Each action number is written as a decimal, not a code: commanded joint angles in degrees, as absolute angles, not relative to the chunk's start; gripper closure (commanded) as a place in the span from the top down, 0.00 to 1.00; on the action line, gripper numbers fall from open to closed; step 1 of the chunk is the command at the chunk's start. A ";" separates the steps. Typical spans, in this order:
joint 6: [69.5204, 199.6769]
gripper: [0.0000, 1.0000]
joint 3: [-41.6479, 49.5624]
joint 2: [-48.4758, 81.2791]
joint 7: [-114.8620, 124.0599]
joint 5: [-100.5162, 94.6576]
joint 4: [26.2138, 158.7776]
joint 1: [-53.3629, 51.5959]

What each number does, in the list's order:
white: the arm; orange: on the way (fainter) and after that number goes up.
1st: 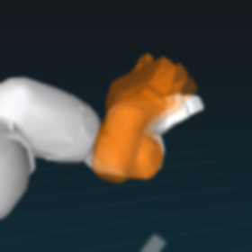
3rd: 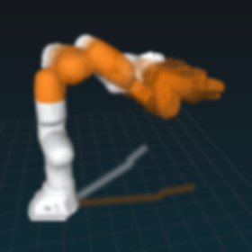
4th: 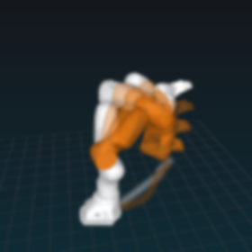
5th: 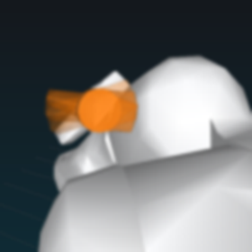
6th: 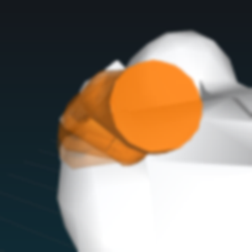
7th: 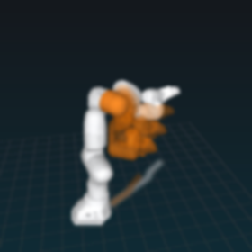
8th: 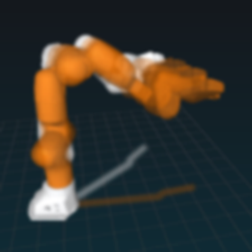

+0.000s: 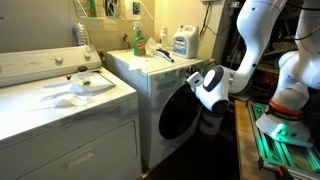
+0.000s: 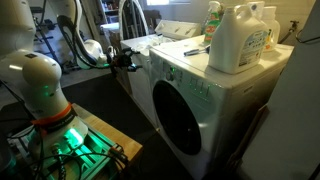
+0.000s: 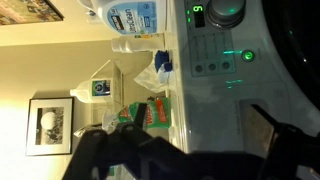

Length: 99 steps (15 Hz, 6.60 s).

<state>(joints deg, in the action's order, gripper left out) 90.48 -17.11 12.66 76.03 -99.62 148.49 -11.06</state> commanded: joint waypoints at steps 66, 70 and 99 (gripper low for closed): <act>45.22 1.00 7.03 62.75 75.57 -130.38 116.69 -32.76; 45.46 1.00 1.77 62.08 73.65 -127.50 119.86 -33.46; 49.01 1.00 -3.57 57.43 68.35 -136.05 120.60 -12.50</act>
